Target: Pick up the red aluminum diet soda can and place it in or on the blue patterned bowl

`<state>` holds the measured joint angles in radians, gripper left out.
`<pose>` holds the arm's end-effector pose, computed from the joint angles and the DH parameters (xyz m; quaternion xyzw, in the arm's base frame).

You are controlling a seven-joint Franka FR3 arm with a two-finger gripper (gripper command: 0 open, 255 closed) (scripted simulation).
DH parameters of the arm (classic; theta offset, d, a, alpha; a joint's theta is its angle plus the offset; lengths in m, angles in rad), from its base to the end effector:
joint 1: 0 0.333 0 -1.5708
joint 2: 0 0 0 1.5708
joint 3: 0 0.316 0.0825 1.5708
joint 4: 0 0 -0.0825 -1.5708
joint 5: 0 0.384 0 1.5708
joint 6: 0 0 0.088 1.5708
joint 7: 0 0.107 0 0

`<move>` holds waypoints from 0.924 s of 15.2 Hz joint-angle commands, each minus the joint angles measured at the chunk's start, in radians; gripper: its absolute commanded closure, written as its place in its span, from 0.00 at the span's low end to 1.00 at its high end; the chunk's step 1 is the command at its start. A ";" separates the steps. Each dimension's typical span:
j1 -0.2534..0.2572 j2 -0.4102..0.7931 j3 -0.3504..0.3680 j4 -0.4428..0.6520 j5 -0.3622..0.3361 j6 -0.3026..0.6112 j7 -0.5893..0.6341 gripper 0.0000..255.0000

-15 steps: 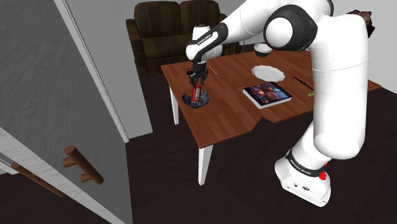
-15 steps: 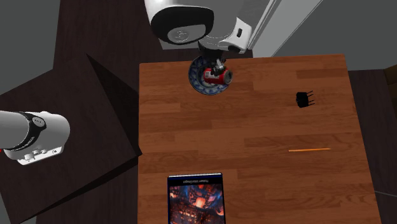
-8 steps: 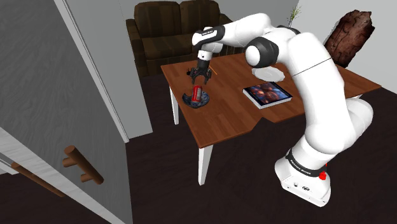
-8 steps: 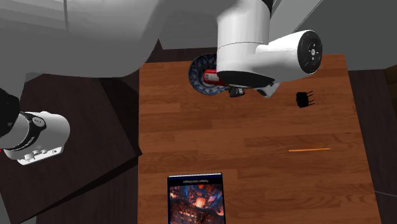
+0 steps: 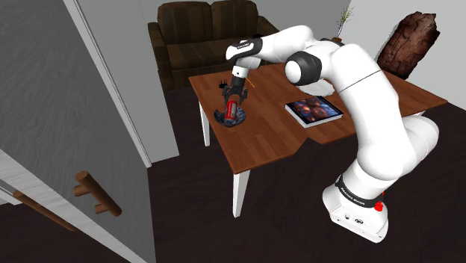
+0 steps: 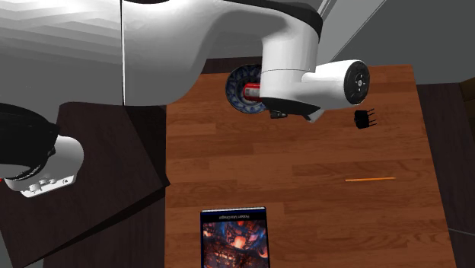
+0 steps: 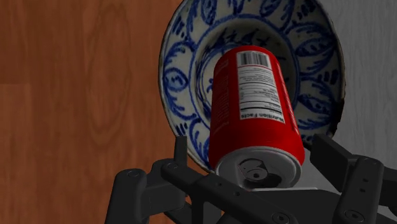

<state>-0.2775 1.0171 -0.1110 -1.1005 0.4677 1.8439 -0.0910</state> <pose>0.7092 -0.2250 0.1796 -0.9535 0.2163 0.0886 0.1901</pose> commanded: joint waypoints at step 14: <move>0.003 -0.001 0.001 -0.012 0.002 0.011 -0.002 1.00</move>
<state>-0.2741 1.0150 -0.1098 -1.1119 0.4700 1.8557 -0.0927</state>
